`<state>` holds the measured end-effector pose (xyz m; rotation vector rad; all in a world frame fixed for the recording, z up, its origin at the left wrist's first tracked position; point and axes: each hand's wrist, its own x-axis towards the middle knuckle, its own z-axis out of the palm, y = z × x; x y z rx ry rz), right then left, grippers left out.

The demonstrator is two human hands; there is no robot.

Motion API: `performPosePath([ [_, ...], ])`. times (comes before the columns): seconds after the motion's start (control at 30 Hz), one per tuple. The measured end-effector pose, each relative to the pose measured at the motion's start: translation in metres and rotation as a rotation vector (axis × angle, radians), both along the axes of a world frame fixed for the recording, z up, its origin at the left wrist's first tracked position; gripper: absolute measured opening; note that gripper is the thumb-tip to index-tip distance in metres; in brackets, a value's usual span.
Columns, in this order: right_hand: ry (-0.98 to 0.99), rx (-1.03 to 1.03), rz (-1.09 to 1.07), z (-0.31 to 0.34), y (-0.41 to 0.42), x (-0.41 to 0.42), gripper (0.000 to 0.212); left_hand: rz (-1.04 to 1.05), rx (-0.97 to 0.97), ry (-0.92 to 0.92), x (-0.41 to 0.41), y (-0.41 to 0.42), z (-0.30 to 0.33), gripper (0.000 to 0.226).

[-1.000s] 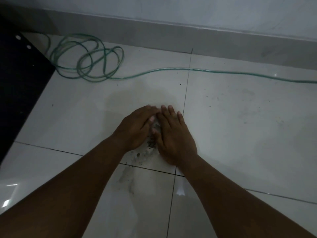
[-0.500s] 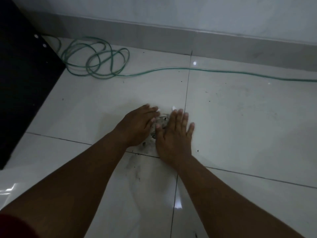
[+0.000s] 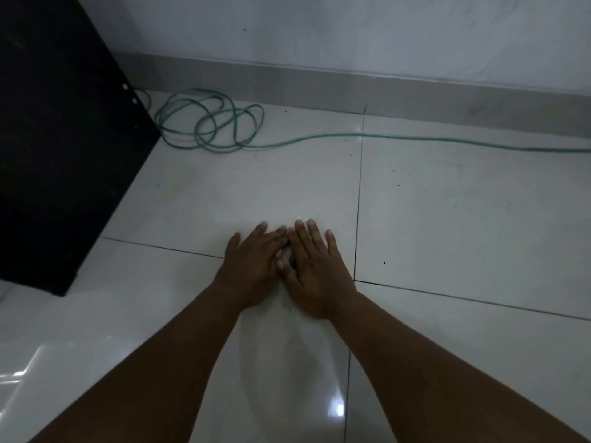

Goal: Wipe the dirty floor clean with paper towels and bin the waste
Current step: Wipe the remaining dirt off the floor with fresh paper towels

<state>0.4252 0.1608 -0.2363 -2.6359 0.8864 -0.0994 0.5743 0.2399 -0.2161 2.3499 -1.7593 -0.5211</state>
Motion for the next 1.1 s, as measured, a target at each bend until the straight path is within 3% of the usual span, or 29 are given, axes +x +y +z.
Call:
performPosePath([
  [0.27,0.032,0.0,0.055,0.007,0.046,-0.021,0.066,0.096,-0.017,0.045,-0.024,0.049,0.001,0.047],
  [0.77,0.093,-0.007,0.123,0.011,0.1,-0.097,0.069,0.102,0.002,-0.096,-0.113,0.105,0.025,0.043],
  [0.83,0.072,0.032,0.037,0.015,0.106,-0.101,0.071,0.138,-0.044,-0.045,-0.119,0.11,0.025,0.04],
  [1.0,0.066,0.092,-0.228,0.024,0.129,-0.091,0.066,0.388,-0.265,0.309,-0.129,0.123,0.027,0.044],
  [1.1,0.077,0.111,-0.337,0.031,0.136,-0.069,0.063,0.438,-0.294,0.29,-0.129,0.124,0.031,0.042],
])
